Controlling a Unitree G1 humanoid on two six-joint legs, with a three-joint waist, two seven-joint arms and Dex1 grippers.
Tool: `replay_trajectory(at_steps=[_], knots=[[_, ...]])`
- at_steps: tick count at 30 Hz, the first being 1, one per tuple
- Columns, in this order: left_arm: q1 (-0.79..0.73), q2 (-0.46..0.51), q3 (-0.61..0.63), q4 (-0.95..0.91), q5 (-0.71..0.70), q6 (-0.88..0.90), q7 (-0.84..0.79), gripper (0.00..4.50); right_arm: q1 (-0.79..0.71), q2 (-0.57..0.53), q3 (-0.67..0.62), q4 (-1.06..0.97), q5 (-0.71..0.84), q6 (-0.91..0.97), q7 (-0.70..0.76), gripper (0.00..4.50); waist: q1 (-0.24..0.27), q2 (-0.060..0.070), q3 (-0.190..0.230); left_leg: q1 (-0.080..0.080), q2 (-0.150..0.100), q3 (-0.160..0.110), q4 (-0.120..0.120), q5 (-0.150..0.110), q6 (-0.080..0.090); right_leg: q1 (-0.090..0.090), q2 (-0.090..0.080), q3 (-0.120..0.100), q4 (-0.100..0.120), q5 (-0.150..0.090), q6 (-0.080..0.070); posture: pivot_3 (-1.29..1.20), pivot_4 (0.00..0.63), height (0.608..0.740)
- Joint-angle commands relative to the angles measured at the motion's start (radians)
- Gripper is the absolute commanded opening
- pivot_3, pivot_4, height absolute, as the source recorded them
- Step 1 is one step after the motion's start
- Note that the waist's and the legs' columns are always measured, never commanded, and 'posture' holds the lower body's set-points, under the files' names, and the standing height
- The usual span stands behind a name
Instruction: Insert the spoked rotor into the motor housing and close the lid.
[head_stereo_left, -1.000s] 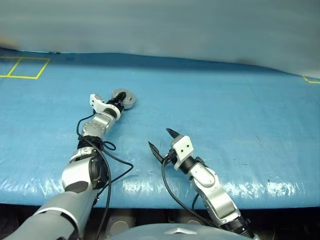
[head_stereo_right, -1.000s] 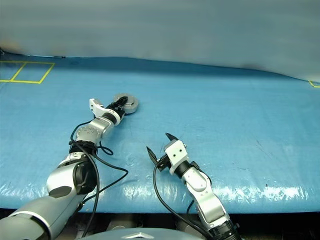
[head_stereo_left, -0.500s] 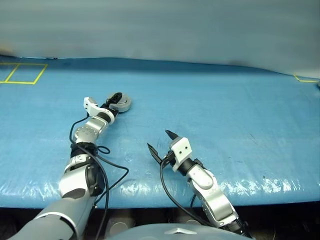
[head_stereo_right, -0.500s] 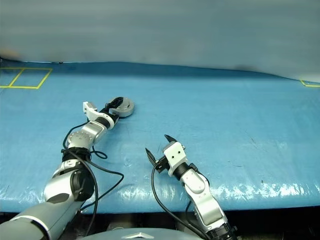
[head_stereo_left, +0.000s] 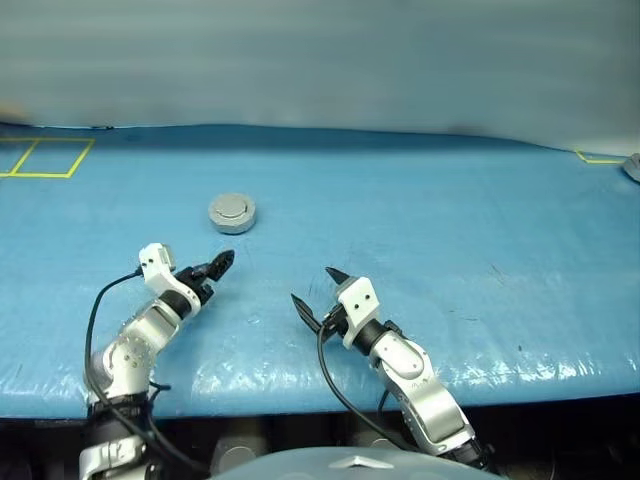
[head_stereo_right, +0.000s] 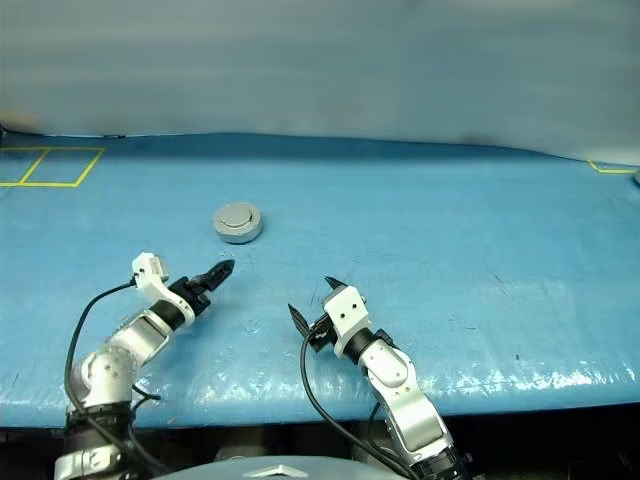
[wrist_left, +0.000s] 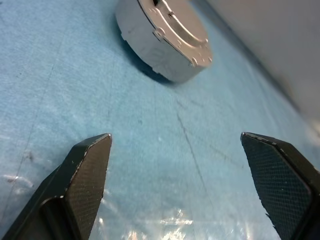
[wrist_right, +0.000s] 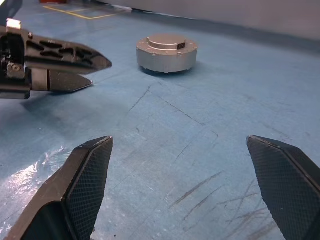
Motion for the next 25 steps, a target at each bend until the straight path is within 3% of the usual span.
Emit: replay_trajectory(at_steps=[1, 5, 7, 10, 25], knots=[[0.074, 0.007, -0.115, -0.066, 0.167, -0.209, -0.078, 4.45, -0.009, 0.01, -0.02, -0.016, 0.006, -0.014, -0.006, 4.5, 0.009, 0.0, 0.0, -0.001, 0.0, 0.0, 0.0, 0.0, 0.0, -0.002, -0.001, 0.0, 0.0, 0.001, -0.001, 0.0, 0.15, 0.74], [0.117, 0.024, -0.208, -0.056, 0.362, -0.496, -0.134, 4.45, 0.004, 0.011, -0.051, -0.008, 0.008, -0.053, -0.023, 4.5, 0.026, -0.001, 0.0, -0.013, 0.0, 0.0, -0.001, 0.001, 0.001, -0.014, -0.001, 0.0, 0.0, 0.0, -0.003, 0.0, 0.15, 0.74], [0.122, 0.024, -0.228, -0.04, 0.408, -0.571, -0.145, 4.45, 0.012, 0.007, -0.062, -0.009, 0.006, -0.074, -0.023, 4.5, 0.032, -0.001, 0.0, -0.023, 0.0, 0.0, 0.0, 0.002, 0.003, -0.019, -0.001, -0.001, 0.0, 0.001, -0.003, 0.0, 0.15, 0.74], [0.12, 0.021, -0.243, -0.013, 0.443, -0.656, -0.165, 4.45, 0.03, -0.015, -0.074, -0.003, -0.029, -0.115, -0.04, 4.5, 0.032, -0.001, 0.001, -0.025, 0.0, 0.0, 0.0, 0.001, 0.005, -0.019, -0.001, -0.002, -0.001, 0.0, -0.003, 0.0, 0.15, 0.74], [0.105, -0.006, -0.254, 0.049, 0.45, -0.72, -0.214, 4.45, 0.083, 0.003, -0.104, -0.005, -0.067, -0.187, -0.112, 4.5, 0.031, -0.001, 0.002, -0.025, 0.0, -0.001, 0.002, 0.0, 0.006, -0.018, 0.001, -0.004, -0.001, -0.003, 0.005, 0.0, 0.15, 0.74]])
